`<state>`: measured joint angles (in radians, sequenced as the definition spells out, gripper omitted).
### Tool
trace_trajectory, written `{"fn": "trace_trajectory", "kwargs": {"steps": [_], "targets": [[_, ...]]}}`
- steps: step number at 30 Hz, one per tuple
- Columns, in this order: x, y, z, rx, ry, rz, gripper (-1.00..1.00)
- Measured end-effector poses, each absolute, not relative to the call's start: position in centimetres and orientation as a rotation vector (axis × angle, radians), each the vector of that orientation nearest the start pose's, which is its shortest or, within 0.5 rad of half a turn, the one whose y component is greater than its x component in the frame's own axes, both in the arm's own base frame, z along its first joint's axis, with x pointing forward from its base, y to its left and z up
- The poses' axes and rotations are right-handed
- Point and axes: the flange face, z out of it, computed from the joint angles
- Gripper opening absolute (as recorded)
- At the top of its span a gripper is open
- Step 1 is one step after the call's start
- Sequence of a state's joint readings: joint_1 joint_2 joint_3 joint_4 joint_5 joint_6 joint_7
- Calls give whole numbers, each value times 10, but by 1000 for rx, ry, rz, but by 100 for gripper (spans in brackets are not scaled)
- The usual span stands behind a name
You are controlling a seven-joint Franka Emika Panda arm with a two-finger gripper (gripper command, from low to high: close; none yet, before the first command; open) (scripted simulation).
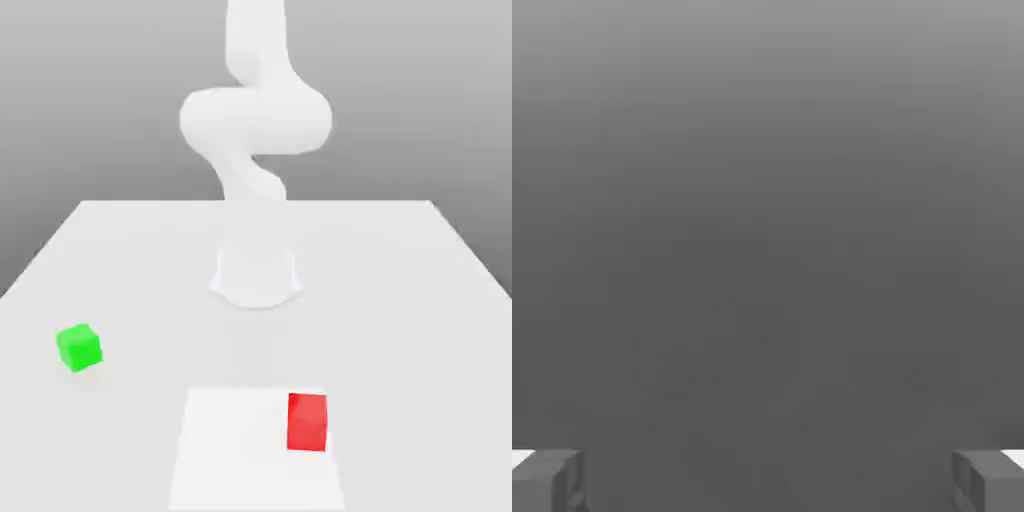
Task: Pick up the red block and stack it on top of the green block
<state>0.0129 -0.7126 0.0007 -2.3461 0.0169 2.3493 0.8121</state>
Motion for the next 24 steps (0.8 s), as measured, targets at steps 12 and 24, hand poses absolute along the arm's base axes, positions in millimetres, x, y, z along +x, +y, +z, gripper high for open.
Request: {"fn": "trace_trajectory", "kwargs": {"steps": [12,24], "targets": [[448,48,384,-2696,1206,-355,0],[394,66,174,-2852,1317,-3,0]]}}
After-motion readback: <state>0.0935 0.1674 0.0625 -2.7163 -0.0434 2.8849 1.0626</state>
